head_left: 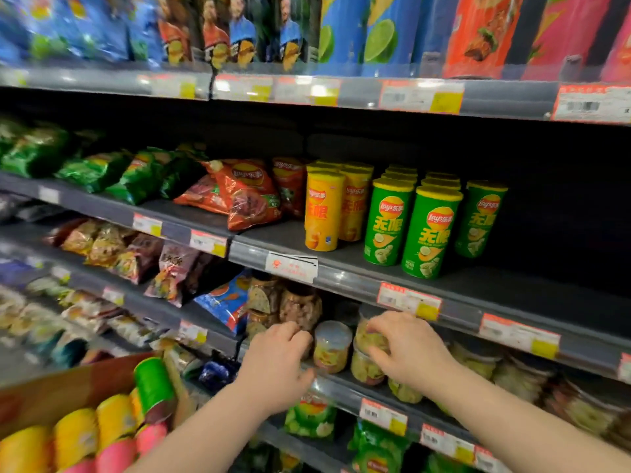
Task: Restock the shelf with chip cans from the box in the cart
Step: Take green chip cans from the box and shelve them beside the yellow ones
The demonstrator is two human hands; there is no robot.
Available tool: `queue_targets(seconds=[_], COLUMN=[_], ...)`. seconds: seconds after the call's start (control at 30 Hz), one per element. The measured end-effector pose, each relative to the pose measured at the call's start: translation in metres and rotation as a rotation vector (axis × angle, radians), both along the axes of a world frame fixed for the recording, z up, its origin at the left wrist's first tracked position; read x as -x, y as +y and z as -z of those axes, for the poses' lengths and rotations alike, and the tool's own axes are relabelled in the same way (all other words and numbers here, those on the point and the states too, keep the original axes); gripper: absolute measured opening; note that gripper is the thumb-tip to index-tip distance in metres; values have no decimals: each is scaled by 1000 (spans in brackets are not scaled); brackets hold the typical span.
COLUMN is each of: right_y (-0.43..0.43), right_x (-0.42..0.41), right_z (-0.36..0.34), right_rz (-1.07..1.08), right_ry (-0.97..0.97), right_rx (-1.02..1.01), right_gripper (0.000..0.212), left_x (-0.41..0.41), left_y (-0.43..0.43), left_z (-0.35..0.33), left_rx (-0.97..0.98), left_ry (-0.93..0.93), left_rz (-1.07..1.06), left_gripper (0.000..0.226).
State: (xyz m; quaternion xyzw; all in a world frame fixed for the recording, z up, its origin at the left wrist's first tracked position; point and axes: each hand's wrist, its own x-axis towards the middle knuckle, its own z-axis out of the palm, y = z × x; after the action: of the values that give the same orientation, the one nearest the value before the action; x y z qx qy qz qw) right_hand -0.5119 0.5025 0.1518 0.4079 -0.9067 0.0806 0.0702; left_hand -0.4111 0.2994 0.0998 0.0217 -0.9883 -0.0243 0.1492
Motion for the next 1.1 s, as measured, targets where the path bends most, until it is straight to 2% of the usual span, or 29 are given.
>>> queue_targets(seconds=[0.1,0.17,0.37,0.57,0.73,1.1], right_y=[-31,-52,-108,-156,-184,-233], right_x=[-30,-51,-118,-186,-232,-240], right_z=[24,40,76,107,126,146], right_rz=[-55,-94,-201,-311,-394,-449], right_ry=[-34,-76,-196,-244,-229,-255], right_rx=[-76,-127,-229,-327,-412,-463], right_gripper=[34,34,39,31,37,44], left_x=[-44,-75,-172,-271,-337,-368], left_y=[-18,-30,-57,-78,-89,-107], left_z=[15,26,55,77,91,103], left_rx=[-59,-101,-162,-236,-287,-331], left_ry=[-136,-240,-356,-407,-446,-418], left_rz=[-127,-221,-396,-565,-729,-869], left_gripper=[53,49,43,47,50,51])
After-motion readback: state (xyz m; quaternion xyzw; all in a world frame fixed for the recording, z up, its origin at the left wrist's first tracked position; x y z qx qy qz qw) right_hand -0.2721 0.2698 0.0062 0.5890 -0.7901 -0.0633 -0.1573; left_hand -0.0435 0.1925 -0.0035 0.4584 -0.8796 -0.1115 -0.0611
